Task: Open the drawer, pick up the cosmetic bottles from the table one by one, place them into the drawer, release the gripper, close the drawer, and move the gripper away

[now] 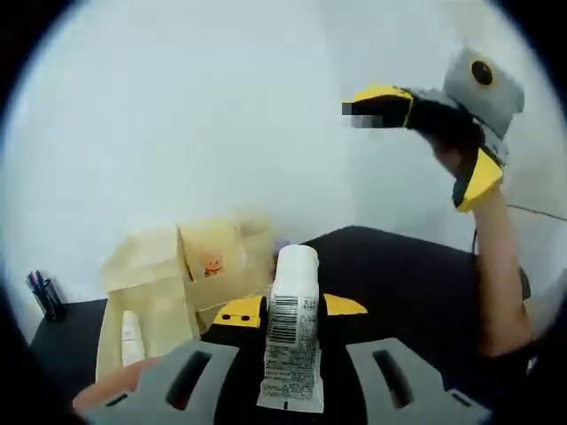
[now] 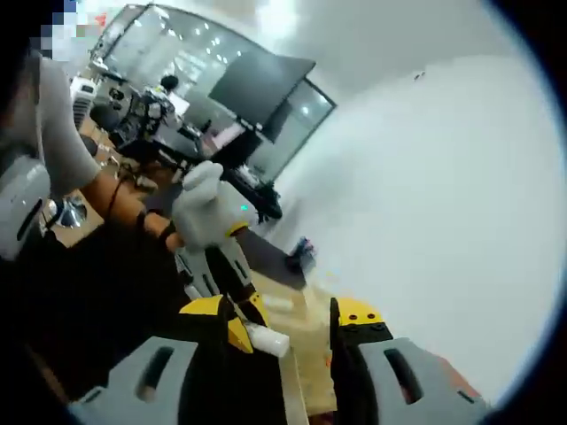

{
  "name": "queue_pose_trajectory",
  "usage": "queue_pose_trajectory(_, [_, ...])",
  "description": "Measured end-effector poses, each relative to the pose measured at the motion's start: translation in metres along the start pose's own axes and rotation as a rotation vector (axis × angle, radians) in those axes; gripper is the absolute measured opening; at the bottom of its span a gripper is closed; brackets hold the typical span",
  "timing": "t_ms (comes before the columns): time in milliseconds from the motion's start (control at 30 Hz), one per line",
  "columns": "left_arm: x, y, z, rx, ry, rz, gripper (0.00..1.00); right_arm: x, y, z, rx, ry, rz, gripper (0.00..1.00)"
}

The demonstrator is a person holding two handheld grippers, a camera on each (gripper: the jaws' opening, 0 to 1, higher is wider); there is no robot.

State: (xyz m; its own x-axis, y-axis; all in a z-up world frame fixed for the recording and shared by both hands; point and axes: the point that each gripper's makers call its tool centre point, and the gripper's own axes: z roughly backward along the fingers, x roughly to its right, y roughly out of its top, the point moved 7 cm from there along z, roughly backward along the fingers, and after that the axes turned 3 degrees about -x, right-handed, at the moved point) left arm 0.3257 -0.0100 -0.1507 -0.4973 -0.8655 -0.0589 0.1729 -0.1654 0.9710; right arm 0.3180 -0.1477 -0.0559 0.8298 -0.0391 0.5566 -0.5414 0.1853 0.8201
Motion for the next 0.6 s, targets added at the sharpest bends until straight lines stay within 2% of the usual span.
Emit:
queue_pose_trajectory(67, [-0.002,0.001,0.019,0.054,-0.056,0.059,0.18,-0.001,0.004,-0.004,0.065,0.041,-0.023,0.36])
queue_pose_trajectory(100, [-0.003,0.000,0.028,0.070,-0.081,0.089,0.18,-0.002,0.005,-0.007,0.103,0.077,-0.049,0.36])
queue_pose_trajectory(167, [-0.003,-0.001,0.044,0.139,-0.130,0.134,0.18,-0.001,0.006,-0.015,0.185,0.143,-0.109,0.36])
queue_pose_trajectory(300, [-0.011,-0.010,0.067,0.179,-0.110,0.155,0.18,0.003,0.011,-0.028,0.365,0.274,-0.291,0.35])
queue_pose_trajectory(367, [-0.017,-0.014,0.078,0.220,-0.109,0.202,0.18,0.008,0.011,-0.035,0.413,0.292,-0.373,0.35])
queue_pose_trajectory(433, [-0.022,-0.017,0.086,0.244,-0.102,0.239,0.18,0.011,0.007,-0.049,0.421,0.325,-0.453,0.35])
queue_pose_trajectory(467, [-0.025,-0.019,0.090,0.251,-0.099,0.257,0.18,0.013,0.005,-0.057,0.408,0.307,-0.490,0.35])
queue_pose_trajectory(567, [-0.030,-0.023,0.098,0.276,-0.079,0.285,0.18,0.014,-0.006,-0.086,0.320,0.280,-0.569,0.34])
queue_pose_trajectory(600, [-0.032,-0.024,0.100,0.282,-0.076,0.293,0.18,0.010,-0.009,-0.094,0.296,0.295,-0.573,0.34])
